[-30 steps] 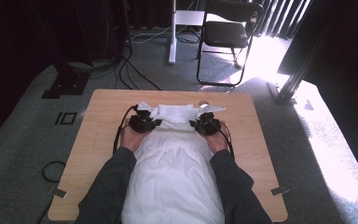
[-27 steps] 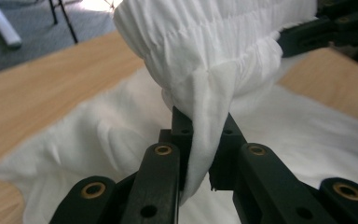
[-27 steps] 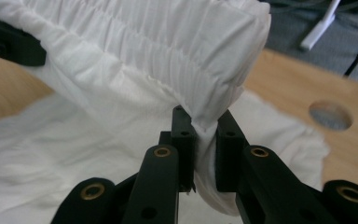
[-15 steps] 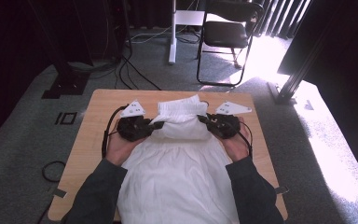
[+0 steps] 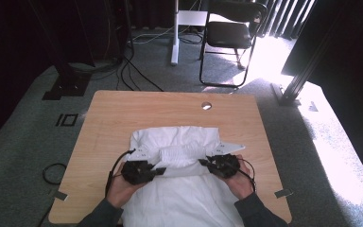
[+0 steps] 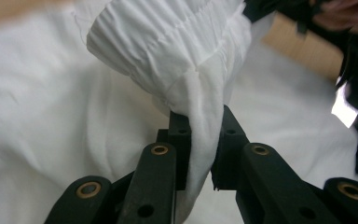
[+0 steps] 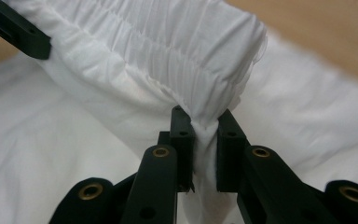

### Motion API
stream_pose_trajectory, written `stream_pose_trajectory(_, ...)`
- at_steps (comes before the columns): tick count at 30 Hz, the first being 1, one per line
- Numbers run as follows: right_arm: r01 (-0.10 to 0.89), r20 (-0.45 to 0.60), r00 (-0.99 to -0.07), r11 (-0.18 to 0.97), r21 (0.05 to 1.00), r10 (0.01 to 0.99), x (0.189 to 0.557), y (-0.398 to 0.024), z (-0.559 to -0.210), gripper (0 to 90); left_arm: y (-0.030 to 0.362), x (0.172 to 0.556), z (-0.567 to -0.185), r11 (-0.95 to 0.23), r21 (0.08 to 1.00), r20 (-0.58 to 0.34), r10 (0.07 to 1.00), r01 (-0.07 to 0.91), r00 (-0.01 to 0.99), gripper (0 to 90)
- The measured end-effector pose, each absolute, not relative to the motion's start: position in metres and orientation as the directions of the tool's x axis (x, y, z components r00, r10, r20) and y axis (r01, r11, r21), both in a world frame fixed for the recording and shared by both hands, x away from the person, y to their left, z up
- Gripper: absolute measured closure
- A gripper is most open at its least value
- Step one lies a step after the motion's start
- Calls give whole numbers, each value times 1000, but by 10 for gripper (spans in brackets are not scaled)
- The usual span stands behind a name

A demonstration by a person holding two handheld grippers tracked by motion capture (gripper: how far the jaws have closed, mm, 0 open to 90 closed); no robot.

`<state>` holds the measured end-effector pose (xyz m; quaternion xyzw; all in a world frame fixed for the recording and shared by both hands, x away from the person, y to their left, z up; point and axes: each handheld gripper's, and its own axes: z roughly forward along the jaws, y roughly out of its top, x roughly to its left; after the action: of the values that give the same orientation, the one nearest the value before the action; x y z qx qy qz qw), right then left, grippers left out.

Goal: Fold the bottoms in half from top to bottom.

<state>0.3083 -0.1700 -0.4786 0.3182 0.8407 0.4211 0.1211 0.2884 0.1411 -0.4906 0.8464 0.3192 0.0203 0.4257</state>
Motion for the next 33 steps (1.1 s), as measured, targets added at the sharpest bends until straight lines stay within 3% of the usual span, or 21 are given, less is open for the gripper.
stream_pose_trajectory(7, 544, 122, -756, 514, 663, 643, 298, -168, -538, 791, 132, 278, -545, -484, 653, -256, 582, 582, 772, 810)
stream_pose_trajectory(11, 551, 110, -752, 527, 647, 650, 299, -163, -543, 791, 138, 285, -551, -448, 667, -302, 568, 595, 766, 826)
stream_pose_trajectory(17, 574, 149, -736, 493, 653, 660, 304, -160, -546, 794, 143, 298, -550, -466, 682, -246, 580, 564, 777, 836)
stream_pose_trajectory(26, 594, 193, -706, 422, 685, 681, 329, -143, -550, 803, 148, 341, -540, -529, 660, -75, 661, 534, 747, 830)
stream_pose_trajectory(33, 618, 211, -671, 379, 688, 711, 362, -137, -550, 808, 143, 381, -538, -526, 653, -35, 698, 545, 715, 826)
